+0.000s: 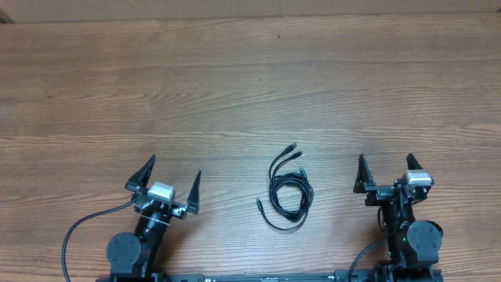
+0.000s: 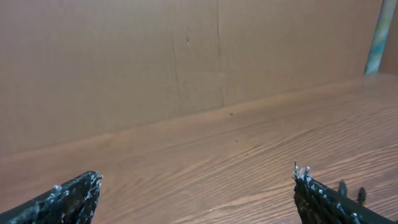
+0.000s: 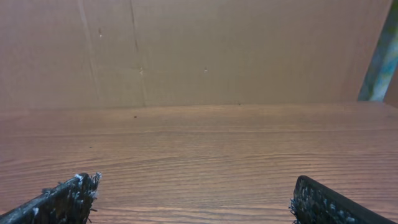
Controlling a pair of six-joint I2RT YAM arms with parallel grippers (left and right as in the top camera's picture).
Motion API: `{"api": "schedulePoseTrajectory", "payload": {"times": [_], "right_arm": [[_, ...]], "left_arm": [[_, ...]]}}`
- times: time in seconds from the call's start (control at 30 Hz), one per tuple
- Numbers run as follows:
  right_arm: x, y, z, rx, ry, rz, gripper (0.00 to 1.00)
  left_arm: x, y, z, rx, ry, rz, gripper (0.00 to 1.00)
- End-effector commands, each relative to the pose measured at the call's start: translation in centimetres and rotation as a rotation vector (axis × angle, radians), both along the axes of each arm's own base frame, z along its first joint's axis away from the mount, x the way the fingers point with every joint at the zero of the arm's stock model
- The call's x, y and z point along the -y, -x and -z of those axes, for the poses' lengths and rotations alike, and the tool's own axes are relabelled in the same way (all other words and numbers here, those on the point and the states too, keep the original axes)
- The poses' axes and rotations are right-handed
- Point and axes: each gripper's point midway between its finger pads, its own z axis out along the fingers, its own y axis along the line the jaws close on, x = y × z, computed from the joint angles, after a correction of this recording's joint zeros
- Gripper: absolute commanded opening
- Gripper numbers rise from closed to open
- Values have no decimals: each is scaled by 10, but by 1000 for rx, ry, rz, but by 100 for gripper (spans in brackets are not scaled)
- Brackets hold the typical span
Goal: Untangle cables
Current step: 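Move the left gripper forward and right toward the black cable bundle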
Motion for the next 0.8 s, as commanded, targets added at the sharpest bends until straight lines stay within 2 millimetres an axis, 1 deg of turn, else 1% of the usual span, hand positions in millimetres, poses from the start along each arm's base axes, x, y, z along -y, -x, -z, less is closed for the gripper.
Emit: {"api": "schedulePoseTrajectory", "payload": {"times": [0.0, 0.17, 0.33, 0.43, 0.63, 0.77], "right_arm": [[-2, 0, 3, -1, 5, -9, 100], [-2, 0, 3, -1, 5, -9, 100], [-2, 0, 3, -1, 5, -9, 100], [-2, 0, 3, -1, 5, -8, 100], [-2, 0, 3, -1, 5, -9, 100], [-2, 0, 3, -1, 4, -9, 100]], "left_arm": [[0, 2, -6, -17, 63, 9, 100], [0, 5, -8, -52, 62, 8, 100], [-3, 9, -17, -94, 61, -13, 99], [-4, 9, -18, -123, 60, -17, 100], [-2, 3, -1, -260, 76, -13, 100], [2, -3, 5, -356, 75, 8, 100]]}}
